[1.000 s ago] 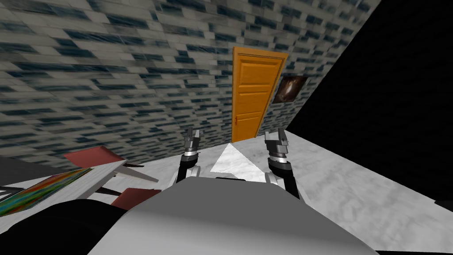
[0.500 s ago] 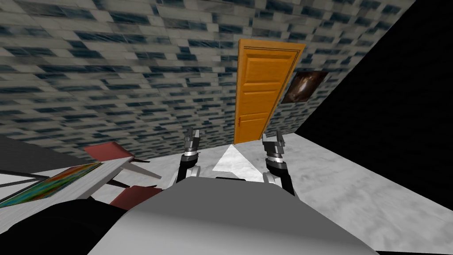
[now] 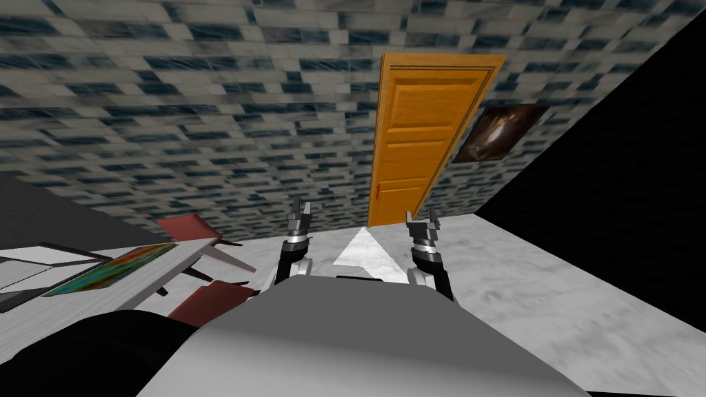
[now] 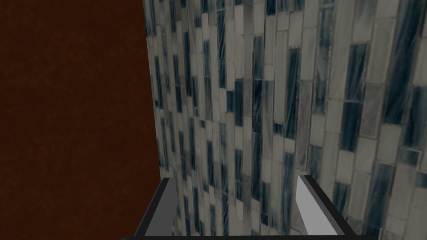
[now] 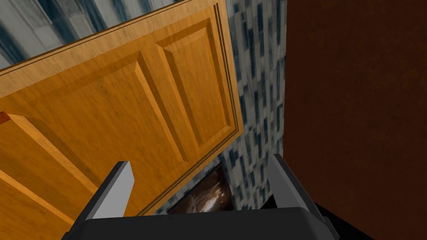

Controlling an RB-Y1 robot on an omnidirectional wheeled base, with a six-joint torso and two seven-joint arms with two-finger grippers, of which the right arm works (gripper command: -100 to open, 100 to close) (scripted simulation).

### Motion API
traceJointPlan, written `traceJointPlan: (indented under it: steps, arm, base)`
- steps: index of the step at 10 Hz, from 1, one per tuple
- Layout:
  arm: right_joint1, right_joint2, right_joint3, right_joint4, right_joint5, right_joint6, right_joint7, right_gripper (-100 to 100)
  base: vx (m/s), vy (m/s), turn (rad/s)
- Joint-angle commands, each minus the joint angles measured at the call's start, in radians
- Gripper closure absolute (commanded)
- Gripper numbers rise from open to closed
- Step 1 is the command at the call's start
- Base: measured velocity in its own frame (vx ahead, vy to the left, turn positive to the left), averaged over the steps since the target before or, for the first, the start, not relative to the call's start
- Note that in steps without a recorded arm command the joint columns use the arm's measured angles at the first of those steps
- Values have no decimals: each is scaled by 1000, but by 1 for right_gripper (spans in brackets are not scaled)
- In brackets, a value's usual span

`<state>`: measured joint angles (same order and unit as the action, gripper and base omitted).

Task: Pull the door open

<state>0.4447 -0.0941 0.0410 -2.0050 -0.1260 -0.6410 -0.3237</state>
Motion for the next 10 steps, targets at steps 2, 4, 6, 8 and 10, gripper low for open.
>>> traceJointPlan:
  steps: [2, 4, 6, 8, 10]
  arm:
    - [-12, -7, 9, 51, -41, -17, -38, -100]
    - [-21, -13, 15, 90, -74, -28, -68, -100]
    - [-31, -18, 22, 129, -107, -38, -98, -100]
    - [-42, -23, 28, 170, -142, -49, -129, -100]
    - [-52, -29, 35, 211, -177, -60, -160, -100]
  base:
    - [99, -49, 133]
    - [82, -41, 158]
    - [89, -66, 145]
    - [84, -65, 139]
    - [77, -51, 163]
